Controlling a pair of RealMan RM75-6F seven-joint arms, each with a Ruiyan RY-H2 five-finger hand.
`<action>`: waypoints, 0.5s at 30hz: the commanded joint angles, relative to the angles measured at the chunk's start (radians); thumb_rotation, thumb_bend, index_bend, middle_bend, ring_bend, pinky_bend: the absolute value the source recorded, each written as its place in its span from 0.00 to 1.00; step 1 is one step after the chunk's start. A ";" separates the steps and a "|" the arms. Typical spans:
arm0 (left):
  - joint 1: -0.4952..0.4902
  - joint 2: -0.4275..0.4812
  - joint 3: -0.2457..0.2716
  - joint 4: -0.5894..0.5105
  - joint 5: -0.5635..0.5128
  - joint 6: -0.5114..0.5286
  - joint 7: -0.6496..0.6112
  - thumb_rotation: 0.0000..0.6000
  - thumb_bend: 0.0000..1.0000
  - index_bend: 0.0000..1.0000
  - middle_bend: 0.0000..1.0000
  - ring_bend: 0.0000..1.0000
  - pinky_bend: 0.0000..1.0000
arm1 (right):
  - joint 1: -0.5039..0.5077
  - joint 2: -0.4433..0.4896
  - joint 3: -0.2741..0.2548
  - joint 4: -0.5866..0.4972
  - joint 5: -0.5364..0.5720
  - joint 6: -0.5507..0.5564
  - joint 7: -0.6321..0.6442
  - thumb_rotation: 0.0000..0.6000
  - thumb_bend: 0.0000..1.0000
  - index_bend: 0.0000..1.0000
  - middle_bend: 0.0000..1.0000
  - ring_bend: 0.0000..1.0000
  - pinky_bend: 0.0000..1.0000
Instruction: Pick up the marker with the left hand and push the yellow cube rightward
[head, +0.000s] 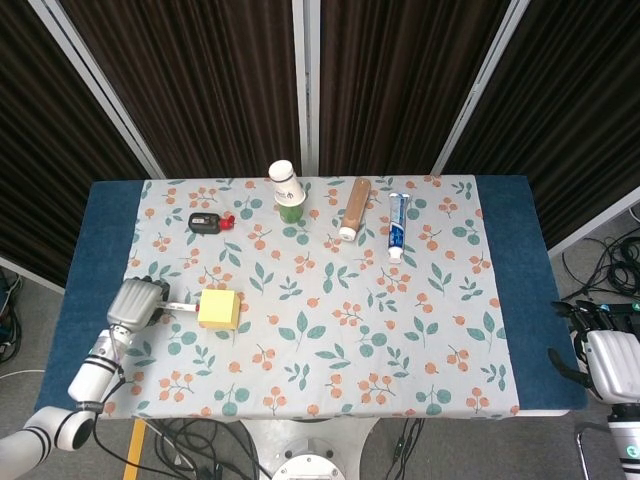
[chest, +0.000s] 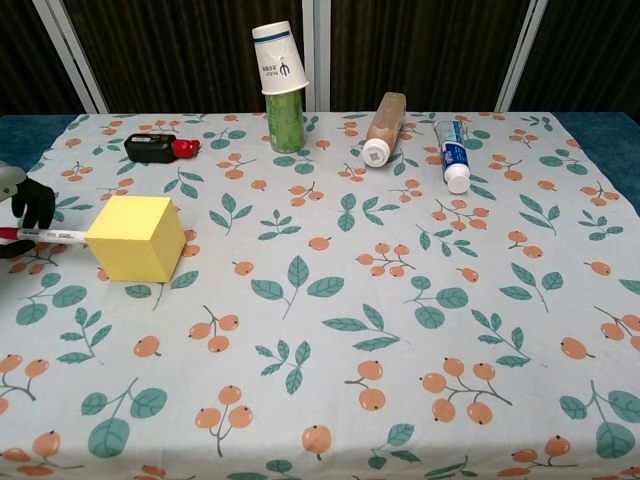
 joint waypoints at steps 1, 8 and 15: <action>-0.021 0.003 -0.010 -0.035 -0.016 -0.022 0.040 1.00 0.41 0.65 0.64 0.46 0.55 | 0.000 0.000 0.000 0.002 0.001 -0.002 0.003 1.00 0.21 0.21 0.30 0.14 0.20; -0.057 0.002 -0.027 -0.096 -0.046 -0.053 0.123 1.00 0.41 0.65 0.64 0.46 0.55 | -0.001 -0.004 -0.002 0.015 0.004 -0.007 0.014 1.00 0.21 0.21 0.30 0.14 0.20; -0.086 -0.002 -0.044 -0.163 -0.090 -0.077 0.212 1.00 0.41 0.65 0.64 0.46 0.55 | 0.000 -0.005 -0.003 0.022 0.004 -0.010 0.022 1.00 0.21 0.21 0.30 0.14 0.20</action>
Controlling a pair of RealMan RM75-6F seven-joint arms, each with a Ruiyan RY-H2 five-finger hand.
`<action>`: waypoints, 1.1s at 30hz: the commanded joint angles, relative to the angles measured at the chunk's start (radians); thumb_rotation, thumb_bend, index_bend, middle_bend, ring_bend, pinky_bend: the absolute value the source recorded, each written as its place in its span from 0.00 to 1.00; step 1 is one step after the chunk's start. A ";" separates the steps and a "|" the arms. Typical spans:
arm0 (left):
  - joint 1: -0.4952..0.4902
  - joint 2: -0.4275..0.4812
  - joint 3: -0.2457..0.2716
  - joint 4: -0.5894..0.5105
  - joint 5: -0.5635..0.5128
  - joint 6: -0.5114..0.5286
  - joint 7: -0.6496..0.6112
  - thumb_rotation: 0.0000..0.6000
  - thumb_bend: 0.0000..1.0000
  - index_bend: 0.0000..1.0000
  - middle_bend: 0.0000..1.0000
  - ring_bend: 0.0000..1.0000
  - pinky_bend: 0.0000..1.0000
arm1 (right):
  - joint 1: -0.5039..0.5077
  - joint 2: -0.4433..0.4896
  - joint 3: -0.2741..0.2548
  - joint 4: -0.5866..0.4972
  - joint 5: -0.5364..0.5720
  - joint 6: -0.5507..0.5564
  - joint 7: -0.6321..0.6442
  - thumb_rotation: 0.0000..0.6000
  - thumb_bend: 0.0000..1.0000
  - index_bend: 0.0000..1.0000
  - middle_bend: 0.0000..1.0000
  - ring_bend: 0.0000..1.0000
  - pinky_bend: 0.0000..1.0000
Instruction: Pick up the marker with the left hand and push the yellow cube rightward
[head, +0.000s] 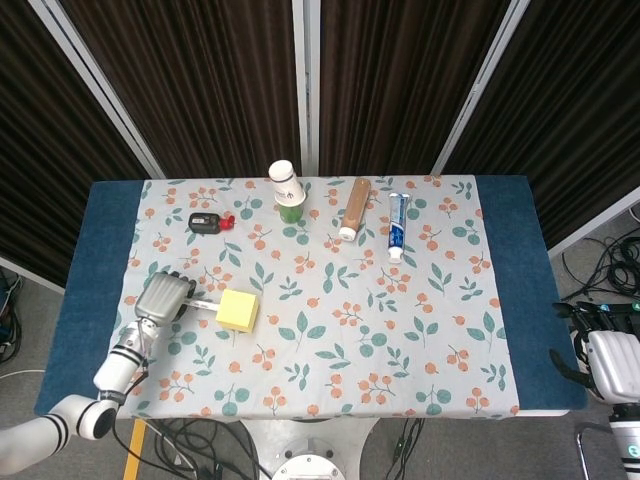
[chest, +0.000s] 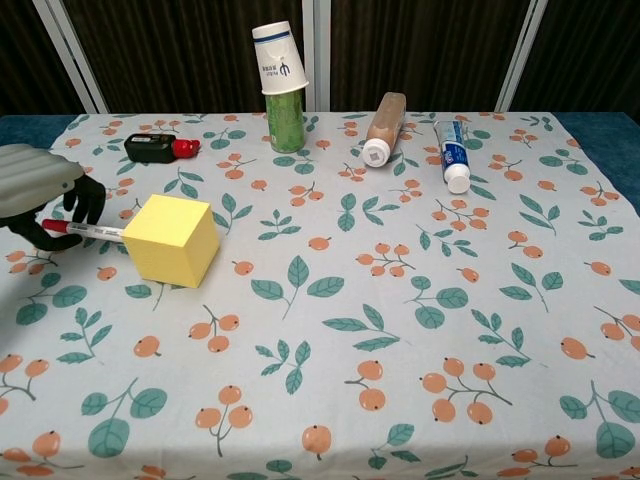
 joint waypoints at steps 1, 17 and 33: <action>-0.016 -0.005 -0.010 -0.040 -0.030 -0.014 0.045 1.00 0.41 0.65 0.64 0.46 0.55 | -0.002 -0.002 -0.001 0.004 -0.001 0.001 0.004 1.00 0.21 0.21 0.30 0.14 0.20; -0.070 -0.018 -0.029 -0.224 -0.189 -0.043 0.271 1.00 0.41 0.65 0.64 0.46 0.55 | -0.003 -0.004 -0.006 0.019 -0.002 -0.006 0.019 1.00 0.21 0.20 0.31 0.14 0.20; -0.147 -0.063 -0.035 -0.327 -0.336 -0.003 0.463 1.00 0.41 0.65 0.64 0.46 0.55 | -0.002 -0.008 -0.006 0.040 0.000 -0.012 0.041 1.00 0.21 0.20 0.30 0.14 0.20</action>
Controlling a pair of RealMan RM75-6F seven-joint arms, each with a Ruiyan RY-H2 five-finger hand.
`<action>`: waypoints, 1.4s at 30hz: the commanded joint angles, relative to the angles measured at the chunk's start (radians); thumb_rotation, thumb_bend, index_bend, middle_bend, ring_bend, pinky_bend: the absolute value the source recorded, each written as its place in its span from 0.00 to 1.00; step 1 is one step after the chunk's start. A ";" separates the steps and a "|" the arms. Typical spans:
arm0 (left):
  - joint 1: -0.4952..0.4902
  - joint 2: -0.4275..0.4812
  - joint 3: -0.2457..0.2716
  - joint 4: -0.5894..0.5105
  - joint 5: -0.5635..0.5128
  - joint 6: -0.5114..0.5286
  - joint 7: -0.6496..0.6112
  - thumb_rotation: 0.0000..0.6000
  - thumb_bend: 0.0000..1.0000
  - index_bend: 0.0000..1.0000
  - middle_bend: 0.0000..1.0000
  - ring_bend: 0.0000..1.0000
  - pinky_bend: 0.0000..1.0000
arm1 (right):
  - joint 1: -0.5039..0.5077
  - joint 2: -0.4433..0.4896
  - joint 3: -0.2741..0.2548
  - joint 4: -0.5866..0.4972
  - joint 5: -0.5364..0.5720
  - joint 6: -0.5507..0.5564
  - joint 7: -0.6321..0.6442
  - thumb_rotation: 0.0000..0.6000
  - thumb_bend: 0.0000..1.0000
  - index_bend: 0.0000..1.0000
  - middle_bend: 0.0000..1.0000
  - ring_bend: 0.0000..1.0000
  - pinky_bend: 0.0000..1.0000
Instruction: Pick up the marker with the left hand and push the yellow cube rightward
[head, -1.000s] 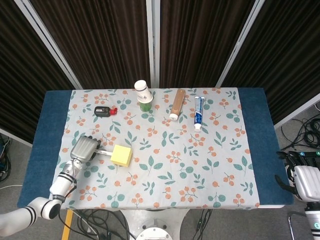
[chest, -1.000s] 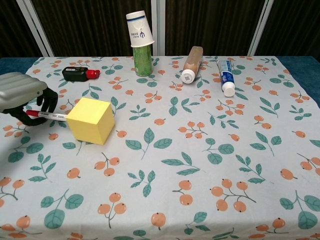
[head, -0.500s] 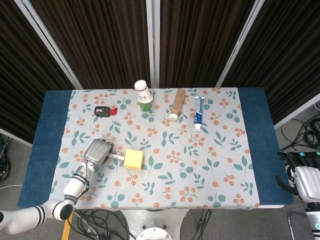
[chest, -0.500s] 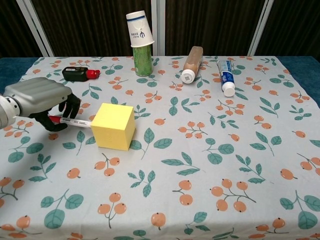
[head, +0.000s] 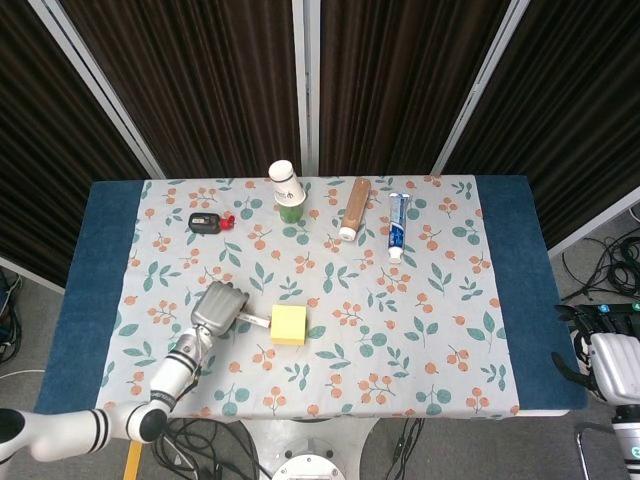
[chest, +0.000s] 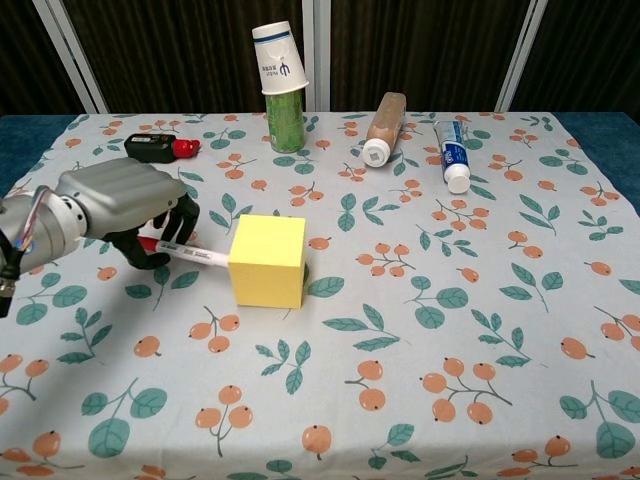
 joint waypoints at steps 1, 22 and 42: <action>-0.014 -0.005 -0.004 -0.015 -0.016 0.010 0.017 1.00 0.41 0.65 0.64 0.46 0.55 | 0.000 -0.001 0.000 0.003 0.000 0.000 0.003 1.00 0.21 0.20 0.30 0.14 0.20; -0.019 0.028 0.055 -0.083 -0.074 0.070 0.065 1.00 0.41 0.64 0.64 0.46 0.56 | -0.004 0.000 -0.004 0.007 -0.015 0.013 0.006 1.00 0.21 0.20 0.31 0.14 0.20; -0.152 -0.084 -0.003 -0.081 -0.223 0.068 0.172 1.00 0.41 0.64 0.64 0.46 0.56 | -0.005 0.008 -0.005 0.002 -0.006 0.006 0.006 1.00 0.21 0.20 0.31 0.14 0.20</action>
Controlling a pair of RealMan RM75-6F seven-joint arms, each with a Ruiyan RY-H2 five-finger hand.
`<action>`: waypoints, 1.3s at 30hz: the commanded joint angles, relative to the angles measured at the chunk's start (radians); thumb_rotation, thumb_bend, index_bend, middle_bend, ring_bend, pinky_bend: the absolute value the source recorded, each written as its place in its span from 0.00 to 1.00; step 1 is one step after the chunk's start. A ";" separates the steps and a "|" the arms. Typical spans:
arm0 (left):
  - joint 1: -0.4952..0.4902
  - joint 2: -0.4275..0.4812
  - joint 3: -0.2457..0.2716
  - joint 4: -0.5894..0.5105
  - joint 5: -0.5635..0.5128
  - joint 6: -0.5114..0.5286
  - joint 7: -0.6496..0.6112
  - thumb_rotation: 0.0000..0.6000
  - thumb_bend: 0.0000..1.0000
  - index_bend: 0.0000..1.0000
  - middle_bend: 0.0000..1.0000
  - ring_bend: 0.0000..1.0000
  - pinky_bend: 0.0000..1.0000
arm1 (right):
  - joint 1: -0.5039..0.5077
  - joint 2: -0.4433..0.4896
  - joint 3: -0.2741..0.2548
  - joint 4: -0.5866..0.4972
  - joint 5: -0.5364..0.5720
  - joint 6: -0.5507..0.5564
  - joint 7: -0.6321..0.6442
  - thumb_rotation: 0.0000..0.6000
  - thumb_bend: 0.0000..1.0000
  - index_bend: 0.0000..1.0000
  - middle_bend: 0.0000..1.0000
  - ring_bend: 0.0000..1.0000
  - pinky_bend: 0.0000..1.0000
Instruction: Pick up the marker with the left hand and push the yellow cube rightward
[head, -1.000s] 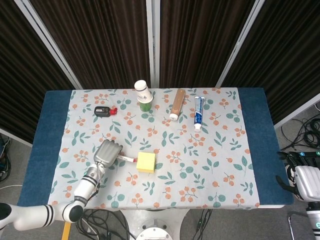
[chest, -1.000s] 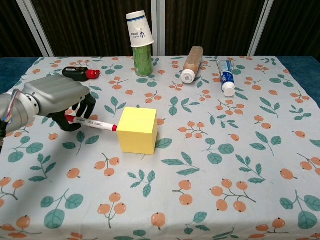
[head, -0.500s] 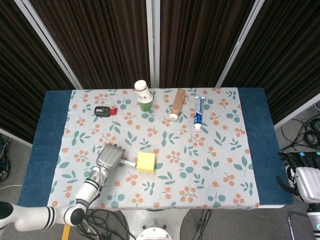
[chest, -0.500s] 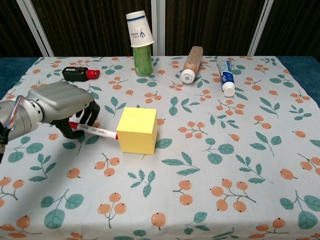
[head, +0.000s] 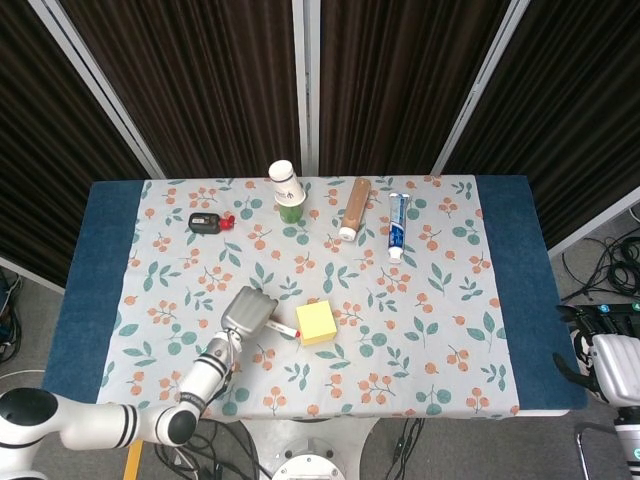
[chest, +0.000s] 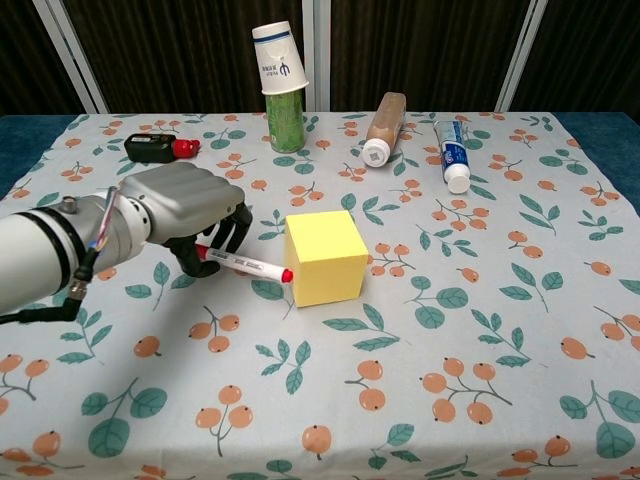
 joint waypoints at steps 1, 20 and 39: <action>-0.022 -0.017 -0.014 0.012 -0.023 0.000 0.008 1.00 0.41 0.64 0.64 0.46 0.57 | 0.000 0.001 0.001 -0.001 0.004 -0.003 0.000 1.00 0.21 0.20 0.31 0.14 0.20; -0.123 -0.096 -0.069 0.122 -0.067 0.003 0.011 1.00 0.41 0.64 0.64 0.46 0.57 | 0.000 0.007 0.004 -0.008 0.013 -0.008 -0.004 1.00 0.21 0.19 0.31 0.14 0.20; 0.104 0.157 0.060 0.098 0.048 0.116 -0.258 1.00 0.41 0.62 0.63 0.46 0.57 | 0.006 0.009 0.005 -0.014 -0.003 -0.003 -0.008 1.00 0.21 0.19 0.31 0.14 0.20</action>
